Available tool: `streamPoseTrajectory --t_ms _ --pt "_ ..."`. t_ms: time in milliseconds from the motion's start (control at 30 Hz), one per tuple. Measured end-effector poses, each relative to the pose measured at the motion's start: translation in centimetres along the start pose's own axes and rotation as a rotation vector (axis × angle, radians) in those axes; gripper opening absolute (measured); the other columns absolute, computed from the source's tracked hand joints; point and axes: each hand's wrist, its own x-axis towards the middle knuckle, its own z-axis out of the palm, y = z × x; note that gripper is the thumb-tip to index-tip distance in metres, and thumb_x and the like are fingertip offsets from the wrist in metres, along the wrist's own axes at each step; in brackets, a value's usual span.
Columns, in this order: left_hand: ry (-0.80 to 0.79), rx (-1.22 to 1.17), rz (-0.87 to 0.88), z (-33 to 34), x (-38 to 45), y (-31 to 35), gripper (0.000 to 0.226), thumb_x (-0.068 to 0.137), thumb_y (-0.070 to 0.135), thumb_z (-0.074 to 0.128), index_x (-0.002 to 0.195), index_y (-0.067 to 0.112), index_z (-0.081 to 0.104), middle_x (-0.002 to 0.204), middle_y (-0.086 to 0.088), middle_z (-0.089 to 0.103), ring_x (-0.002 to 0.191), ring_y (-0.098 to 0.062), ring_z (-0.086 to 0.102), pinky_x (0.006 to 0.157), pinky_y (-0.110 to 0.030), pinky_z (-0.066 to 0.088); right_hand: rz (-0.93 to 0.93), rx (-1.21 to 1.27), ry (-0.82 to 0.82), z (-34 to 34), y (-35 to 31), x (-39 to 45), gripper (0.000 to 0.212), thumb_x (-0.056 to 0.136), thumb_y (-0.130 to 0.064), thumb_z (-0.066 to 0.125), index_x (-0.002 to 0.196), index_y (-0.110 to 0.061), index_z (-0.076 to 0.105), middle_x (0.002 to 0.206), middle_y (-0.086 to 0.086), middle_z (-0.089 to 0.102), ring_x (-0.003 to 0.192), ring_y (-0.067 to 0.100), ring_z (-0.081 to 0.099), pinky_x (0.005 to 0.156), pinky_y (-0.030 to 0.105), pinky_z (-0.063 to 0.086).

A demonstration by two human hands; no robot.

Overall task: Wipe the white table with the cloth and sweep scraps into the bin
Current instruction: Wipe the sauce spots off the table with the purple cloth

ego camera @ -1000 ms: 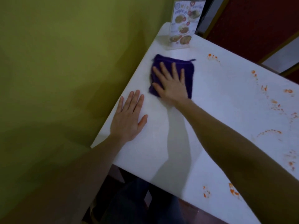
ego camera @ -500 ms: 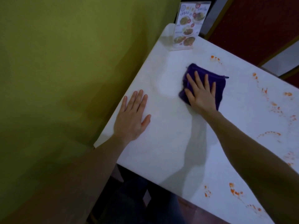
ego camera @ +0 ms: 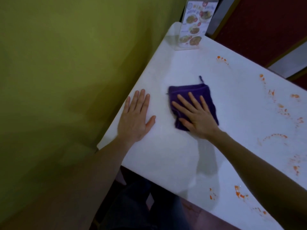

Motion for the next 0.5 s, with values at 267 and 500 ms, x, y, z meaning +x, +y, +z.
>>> streamPoseTrajectory --t_ms 267,500 --pt "-0.009 0.01 0.005 0.2 0.0 -0.1 0.075 0.1 0.056 0.018 0.158 0.009 0.008 0.166 -0.011 0.002 0.153 -0.028 0.0 0.123 -0.049 0.01 0.524 0.145 0.034 -2.9 2.7 10.4 0.058 0.1 -0.052 0.026 0.155 -0.041 0.009 0.165 -0.01 0.003 0.151 0.031 -0.002 0.117 0.059 -0.004" --pt "-0.021 0.022 0.006 0.1 0.0 0.0 0.076 0.098 0.057 0.013 0.158 0.011 0.007 0.166 -0.011 0.002 0.153 -0.028 0.0 0.123 -0.049 0.01 0.053 0.021 -0.034 -1.8 -4.0 9.7 0.061 0.097 -0.053 0.016 0.156 -0.038 0.008 0.165 -0.009 0.005 0.151 0.032 -0.003 0.118 0.059 -0.004"
